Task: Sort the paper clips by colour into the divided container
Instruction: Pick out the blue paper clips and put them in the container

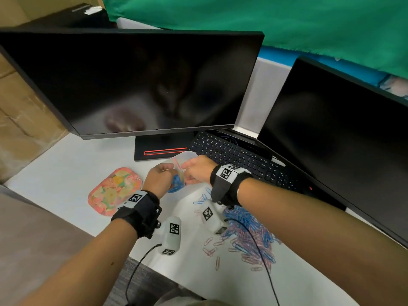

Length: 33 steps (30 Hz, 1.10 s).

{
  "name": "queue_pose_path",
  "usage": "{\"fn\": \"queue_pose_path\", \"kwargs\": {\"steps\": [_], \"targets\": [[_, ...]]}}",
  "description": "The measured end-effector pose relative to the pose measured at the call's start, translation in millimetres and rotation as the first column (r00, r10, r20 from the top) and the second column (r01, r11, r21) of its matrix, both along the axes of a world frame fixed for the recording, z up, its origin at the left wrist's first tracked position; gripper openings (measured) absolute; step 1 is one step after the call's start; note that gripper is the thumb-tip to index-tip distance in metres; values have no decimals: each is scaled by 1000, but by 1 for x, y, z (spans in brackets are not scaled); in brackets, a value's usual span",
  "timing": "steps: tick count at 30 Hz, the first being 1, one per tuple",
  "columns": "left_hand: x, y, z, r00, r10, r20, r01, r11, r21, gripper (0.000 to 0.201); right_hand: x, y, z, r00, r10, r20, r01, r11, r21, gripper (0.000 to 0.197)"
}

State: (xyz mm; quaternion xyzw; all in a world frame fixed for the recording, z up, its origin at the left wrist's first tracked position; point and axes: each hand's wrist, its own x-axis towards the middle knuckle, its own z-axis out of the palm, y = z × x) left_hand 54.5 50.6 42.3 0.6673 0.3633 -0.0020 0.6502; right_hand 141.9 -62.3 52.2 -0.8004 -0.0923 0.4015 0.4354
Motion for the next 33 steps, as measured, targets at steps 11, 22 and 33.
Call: {"fn": "queue_pose_path", "kwargs": {"steps": [11,22,33], "targets": [[-16,-70,-19,776,-623,-98,601,681,418,23,-41,-167,-22,958,84,274,-12,967,-254,18],[-26,-118,-69,551,-666,-503,800,251,544,6,-106,-237,-63,923,246,297,-106,902,-418,11],[-26,-120,-83,578,-610,-542,791,258,554,12,-110,-238,-80,864,314,393,-90,866,-492,14]]}}
